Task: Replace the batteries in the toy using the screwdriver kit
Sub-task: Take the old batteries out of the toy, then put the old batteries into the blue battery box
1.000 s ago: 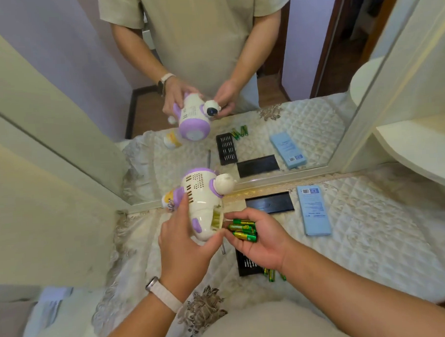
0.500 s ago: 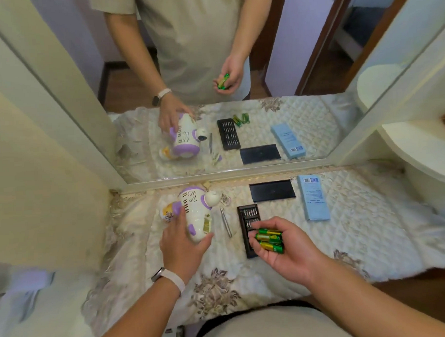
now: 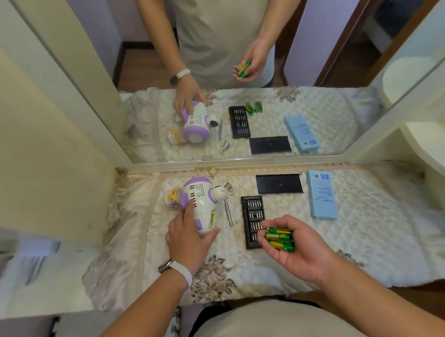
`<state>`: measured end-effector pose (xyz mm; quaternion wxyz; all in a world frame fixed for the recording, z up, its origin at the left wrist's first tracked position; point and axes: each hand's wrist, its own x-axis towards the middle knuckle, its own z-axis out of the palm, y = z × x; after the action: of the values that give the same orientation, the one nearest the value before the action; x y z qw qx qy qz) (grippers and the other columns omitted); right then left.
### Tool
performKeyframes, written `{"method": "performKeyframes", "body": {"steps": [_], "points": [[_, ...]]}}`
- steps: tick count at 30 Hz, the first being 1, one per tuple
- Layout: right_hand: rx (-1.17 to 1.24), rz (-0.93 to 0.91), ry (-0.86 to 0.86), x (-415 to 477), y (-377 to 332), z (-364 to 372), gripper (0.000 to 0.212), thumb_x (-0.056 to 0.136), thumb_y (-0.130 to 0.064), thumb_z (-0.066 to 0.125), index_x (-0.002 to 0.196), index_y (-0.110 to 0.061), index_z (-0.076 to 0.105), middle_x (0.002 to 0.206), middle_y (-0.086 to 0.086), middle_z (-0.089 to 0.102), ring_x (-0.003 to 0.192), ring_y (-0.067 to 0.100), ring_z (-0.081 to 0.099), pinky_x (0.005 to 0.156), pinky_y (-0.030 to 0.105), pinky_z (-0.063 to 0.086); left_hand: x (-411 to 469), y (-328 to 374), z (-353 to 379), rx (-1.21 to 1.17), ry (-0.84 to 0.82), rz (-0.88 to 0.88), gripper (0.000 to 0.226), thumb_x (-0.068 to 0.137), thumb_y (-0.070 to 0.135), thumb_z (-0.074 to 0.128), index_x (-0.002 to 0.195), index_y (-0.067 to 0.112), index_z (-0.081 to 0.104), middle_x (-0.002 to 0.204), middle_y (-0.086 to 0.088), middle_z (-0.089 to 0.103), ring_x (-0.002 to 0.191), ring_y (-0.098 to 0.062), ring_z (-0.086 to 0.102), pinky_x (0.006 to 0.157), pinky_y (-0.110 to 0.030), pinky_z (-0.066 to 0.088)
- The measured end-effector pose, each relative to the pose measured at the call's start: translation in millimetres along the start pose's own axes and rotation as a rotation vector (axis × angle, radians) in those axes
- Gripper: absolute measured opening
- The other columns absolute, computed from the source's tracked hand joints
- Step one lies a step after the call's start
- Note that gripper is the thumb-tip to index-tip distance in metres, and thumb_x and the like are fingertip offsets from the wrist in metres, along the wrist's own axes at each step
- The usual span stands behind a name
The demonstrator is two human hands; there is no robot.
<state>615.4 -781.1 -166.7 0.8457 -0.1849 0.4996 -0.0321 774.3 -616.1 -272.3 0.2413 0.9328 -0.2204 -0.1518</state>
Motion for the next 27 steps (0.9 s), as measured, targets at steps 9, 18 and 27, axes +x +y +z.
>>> {"method": "performKeyframes", "body": {"steps": [9, 18, 27], "points": [[-0.070, 0.075, -0.055, 8, -58, -36, 0.037, 0.062, -0.011, 0.069, 0.095, 0.007, 0.069, 0.086, 0.023, 0.064, 0.078, 0.028, 0.065, 0.077, 0.035, 0.057, -43, 50, 5, -0.086, 0.168, -0.120, 0.057, 0.082, 0.044, 0.063, 0.135, 0.024, 0.051, 0.135, -0.007, 0.050, 0.129, -0.032, 0.041, 0.108, -0.050, 0.035], [-0.111, 0.049, -0.051, 8, -137, -108, 0.019, 0.088, -0.008, 0.060, 0.096, 0.007, 0.068, 0.085, 0.022, 0.065, 0.078, 0.028, 0.064, 0.073, 0.034, 0.059, -34, 173, 75, 0.199, -0.003, 0.359, 0.059, 0.084, 0.046, 0.049, 0.137, 0.018, 0.054, 0.142, -0.011, 0.052, 0.130, -0.032, 0.049, 0.101, -0.048, 0.046], [-0.074, 0.003, 0.008, -3, -193, -185, 0.017, 0.087, -0.009, 0.060, 0.093, 0.005, 0.068, 0.086, 0.022, 0.063, 0.079, 0.027, 0.062, 0.071, 0.033, 0.058, -2, 270, 159, 0.419, -0.341, 0.419, 0.070, 0.092, 0.061, 0.039, 0.152, 0.028, 0.022, 0.159, -0.008, 0.027, 0.144, -0.028, 0.026, 0.112, -0.044, 0.032]]}}
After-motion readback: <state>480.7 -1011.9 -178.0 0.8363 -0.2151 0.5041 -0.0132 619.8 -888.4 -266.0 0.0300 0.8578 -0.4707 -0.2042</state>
